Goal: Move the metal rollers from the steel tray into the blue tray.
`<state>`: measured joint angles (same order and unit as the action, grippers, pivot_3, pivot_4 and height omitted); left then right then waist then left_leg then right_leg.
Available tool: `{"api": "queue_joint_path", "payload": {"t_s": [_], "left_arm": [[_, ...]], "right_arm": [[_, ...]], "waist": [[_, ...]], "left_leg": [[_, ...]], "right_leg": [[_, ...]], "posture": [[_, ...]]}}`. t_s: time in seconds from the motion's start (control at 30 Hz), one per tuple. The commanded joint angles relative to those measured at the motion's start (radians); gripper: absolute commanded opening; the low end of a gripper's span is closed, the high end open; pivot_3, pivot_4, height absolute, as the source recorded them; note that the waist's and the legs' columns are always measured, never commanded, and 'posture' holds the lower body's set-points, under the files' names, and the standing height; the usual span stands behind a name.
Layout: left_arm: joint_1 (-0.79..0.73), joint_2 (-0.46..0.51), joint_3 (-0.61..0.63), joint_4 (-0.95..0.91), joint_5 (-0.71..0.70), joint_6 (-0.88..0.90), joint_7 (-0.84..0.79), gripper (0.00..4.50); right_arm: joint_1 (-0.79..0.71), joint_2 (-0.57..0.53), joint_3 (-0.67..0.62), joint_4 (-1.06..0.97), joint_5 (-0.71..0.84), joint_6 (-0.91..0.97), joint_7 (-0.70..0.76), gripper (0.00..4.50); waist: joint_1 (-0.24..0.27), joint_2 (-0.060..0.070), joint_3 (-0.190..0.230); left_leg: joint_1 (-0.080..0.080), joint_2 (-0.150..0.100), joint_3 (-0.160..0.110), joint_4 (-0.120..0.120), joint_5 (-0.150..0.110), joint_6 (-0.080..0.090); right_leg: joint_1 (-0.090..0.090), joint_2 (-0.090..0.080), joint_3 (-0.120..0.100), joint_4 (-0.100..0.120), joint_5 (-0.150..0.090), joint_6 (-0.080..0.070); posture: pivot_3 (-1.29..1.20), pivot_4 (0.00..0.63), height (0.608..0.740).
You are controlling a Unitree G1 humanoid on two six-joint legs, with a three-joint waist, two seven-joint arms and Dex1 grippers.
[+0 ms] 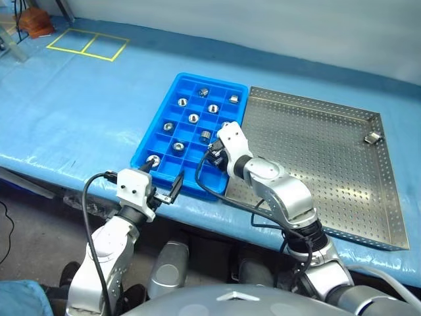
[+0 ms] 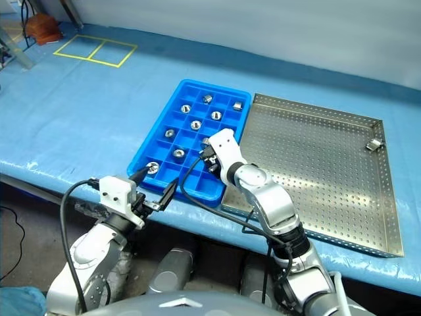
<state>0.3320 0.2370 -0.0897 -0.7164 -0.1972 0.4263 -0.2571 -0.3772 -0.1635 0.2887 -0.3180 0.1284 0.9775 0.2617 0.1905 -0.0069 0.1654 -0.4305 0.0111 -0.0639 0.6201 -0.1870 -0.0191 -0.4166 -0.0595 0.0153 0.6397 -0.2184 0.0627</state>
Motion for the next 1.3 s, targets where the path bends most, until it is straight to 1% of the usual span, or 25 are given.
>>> {"api": "queue_joint_path", "payload": {"t_s": [0.03,0.07,0.1,0.27,0.5,0.63,0.73,0.83,0.93,1.0,1.1,1.3], "left_arm": [[-0.006,0.001,-0.011,-0.051,-0.004,-0.007,0.002,4.50],[-0.006,0.002,-0.012,-0.051,-0.006,-0.006,0.001,4.50],[-0.006,0.003,-0.013,-0.050,-0.007,-0.006,0.000,4.50],[-0.024,0.008,-0.021,-0.028,-0.015,-0.009,-0.017,4.50],[-0.061,0.014,-0.036,0.001,-0.022,-0.005,-0.042,4.50],[-0.084,0.017,-0.041,0.018,-0.024,-0.004,-0.054,4.50],[-0.109,0.019,-0.044,0.036,-0.025,-0.005,-0.066,4.50],[-0.135,0.021,-0.049,0.054,-0.026,-0.008,-0.079,4.50],[-0.162,0.023,-0.054,0.070,-0.025,-0.009,-0.090,4.50],[-0.180,0.023,-0.058,0.080,-0.023,-0.012,-0.096,4.50],[-0.208,0.022,-0.070,0.094,-0.013,-0.014,-0.102,4.50],[-0.307,0.007,-0.155,0.153,0.012,-0.020,-0.123,4.50]], "right_arm": [[0.019,-0.003,-0.012,-0.020,0.003,0.032,-0.006,2.19],[0.021,-0.002,-0.017,-0.021,0.003,0.036,-0.008,2.57],[0.024,-0.002,-0.019,-0.024,0.004,0.039,-0.009,2.81],[0.036,-0.002,-0.029,-0.041,0.005,0.049,-0.015,4.48],[0.058,0.003,-0.041,-0.078,0.001,0.061,-0.042,4.48],[0.042,-0.023,-0.037,-0.121,0.005,0.055,-0.025,4.48],[0.005,-0.034,-0.082,-0.139,0.011,0.031,-0.025,4.48],[-0.030,-0.042,-0.150,-0.124,-0.007,-0.022,-0.058,4.48],[-0.054,-0.036,-0.223,-0.070,-0.036,-0.093,-0.116,4.48],[-0.065,-0.040,-0.252,-0.018,-0.078,-0.165,-0.171,4.48],[-0.084,-0.036,-0.302,0.066,-0.104,-0.224,-0.224,4.48],[-0.132,-0.054,-0.394,0.296,-0.139,-0.388,-0.317,4.48]], "waist": [[0.007,0.000,0.000],[0.010,0.000,0.000],[0.013,0.000,0.000],[0.023,0.000,0.000],[0.024,0.000,0.000],[0.021,0.000,0.000],[0.013,0.000,0.000],[0.003,0.000,0.000],[-0.014,0.000,0.000],[-0.026,0.000,0.000],[-0.045,0.000,0.000],[-0.079,0.000,0.000]], "left_leg": [[0.000,0.000,0.000,0.000,0.000,0.000],[0.000,0.000,0.000,0.000,0.000,-0.001],[0.000,0.000,0.000,0.000,0.000,-0.001],[0.000,0.000,-0.001,0.000,-0.001,-0.001],[-0.001,0.000,0.000,0.000,-0.001,-0.001],[-0.001,0.000,-0.001,0.000,-0.001,0.000],[-0.001,0.000,-0.001,0.000,-0.001,0.000],[-0.001,0.000,0.000,0.000,-0.001,-0.001],[-0.001,0.000,0.000,0.000,-0.001,0.000],[-0.001,0.000,0.000,-0.001,-0.001,0.000],[-0.001,0.000,0.000,-0.002,-0.001,0.000],[0.000,0.000,0.001,-0.001,-0.001,0.000]], "right_leg": [[0.000,0.000,0.000,0.000,0.000,0.000],[0.000,0.000,0.000,-0.001,0.000,0.000],[0.000,0.000,0.000,-0.001,0.000,0.000],[-0.003,-0.001,-0.002,-0.004,0.000,0.000],[-0.001,-0.001,-0.002,-0.008,0.001,0.001],[0.001,-0.001,-0.003,-0.009,0.001,0.001],[0.001,-0.001,-0.003,-0.009,0.001,0.002],[0.002,0.000,-0.003,-0.009,0.001,0.002],[0.003,0.000,-0.003,-0.009,0.001,0.002],[0.003,0.000,-0.003,-0.009,0.001,0.002],[0.003,0.000,-0.002,-0.009,0.002,0.001],[0.005,0.000,-0.002,-0.009,0.002,0.003]], "posture": [[0.41,0.150,0.740],[0.41,0.150,0.740],[0.40,0.150,0.740],[0.38,0.150,0.740],[0.34,0.150,0.740],[0.31,0.150,0.740],[0.29,0.150,0.740],[0.27,0.150,0.740],[0.26,0.150,0.740],[0.25,0.150,0.740],[0.24,0.150,0.740],[0.22,0.150,0.740]]}}
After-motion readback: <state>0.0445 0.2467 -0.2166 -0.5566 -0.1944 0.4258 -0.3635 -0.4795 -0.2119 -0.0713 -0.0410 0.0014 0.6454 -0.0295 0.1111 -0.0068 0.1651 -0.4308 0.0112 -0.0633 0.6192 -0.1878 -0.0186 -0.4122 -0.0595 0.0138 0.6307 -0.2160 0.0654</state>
